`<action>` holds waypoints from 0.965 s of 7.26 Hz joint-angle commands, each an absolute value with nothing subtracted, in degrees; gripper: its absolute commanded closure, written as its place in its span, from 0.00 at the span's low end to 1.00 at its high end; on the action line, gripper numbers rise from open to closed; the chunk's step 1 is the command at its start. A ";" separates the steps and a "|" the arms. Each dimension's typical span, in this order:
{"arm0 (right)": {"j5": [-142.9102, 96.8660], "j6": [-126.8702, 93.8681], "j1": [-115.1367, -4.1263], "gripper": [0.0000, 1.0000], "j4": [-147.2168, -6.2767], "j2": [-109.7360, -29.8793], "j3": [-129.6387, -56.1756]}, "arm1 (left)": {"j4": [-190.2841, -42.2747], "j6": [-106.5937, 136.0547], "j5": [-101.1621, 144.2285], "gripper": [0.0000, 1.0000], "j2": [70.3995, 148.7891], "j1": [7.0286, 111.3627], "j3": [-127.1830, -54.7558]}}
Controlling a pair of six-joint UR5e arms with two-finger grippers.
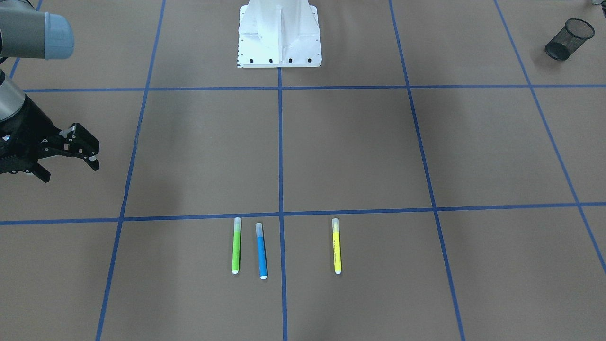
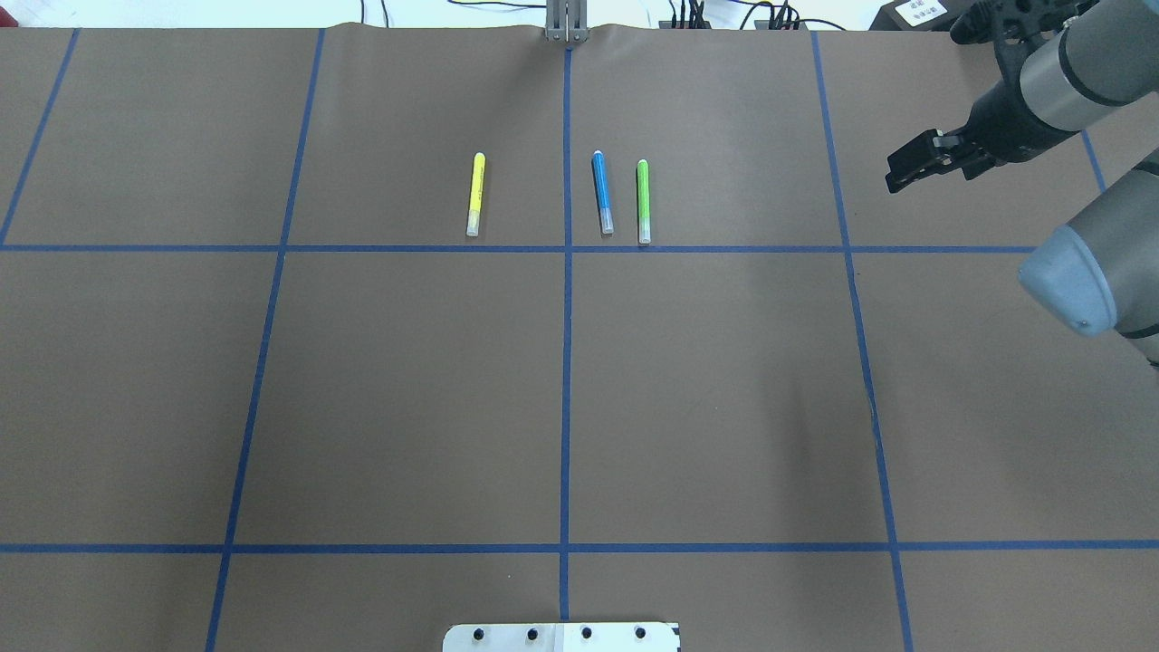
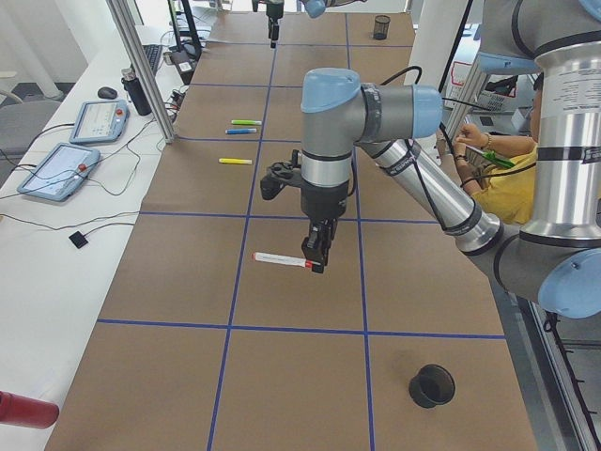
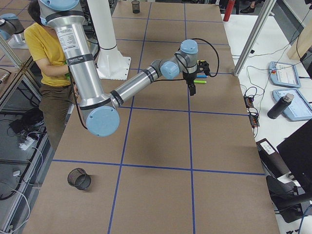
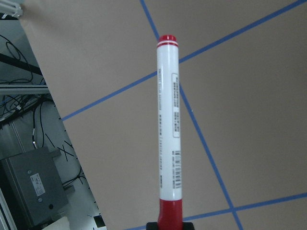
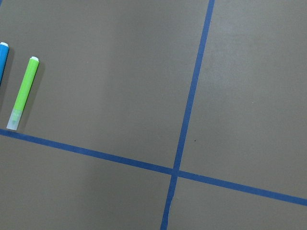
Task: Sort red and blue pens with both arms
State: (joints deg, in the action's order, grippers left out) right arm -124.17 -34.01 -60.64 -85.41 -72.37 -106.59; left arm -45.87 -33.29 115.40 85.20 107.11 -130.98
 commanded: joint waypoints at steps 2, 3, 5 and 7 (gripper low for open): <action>-124.10 -34.01 -60.64 0.00 -85.34 -72.33 -106.52 | -45.62 -38.22 119.62 1.00 74.03 125.12 -125.61; -124.01 -34.01 -60.64 0.00 -85.43 -72.42 -106.44 | -45.27 -36.58 122.06 1.00 71.74 128.72 -122.29; -122.70 -34.98 -60.64 0.00 -85.43 -72.33 -106.26 | -45.18 -37.00 123.13 1.00 64.56 138.73 -119.62; -122.70 -35.07 -60.64 0.00 -85.43 -72.33 -106.52 | -43.00 -37.09 123.05 1.00 60.74 146.31 -115.16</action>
State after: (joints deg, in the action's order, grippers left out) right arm -122.79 -34.91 -60.64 -85.43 -72.35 -106.42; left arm -44.60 -37.02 123.02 62.96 141.50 -117.86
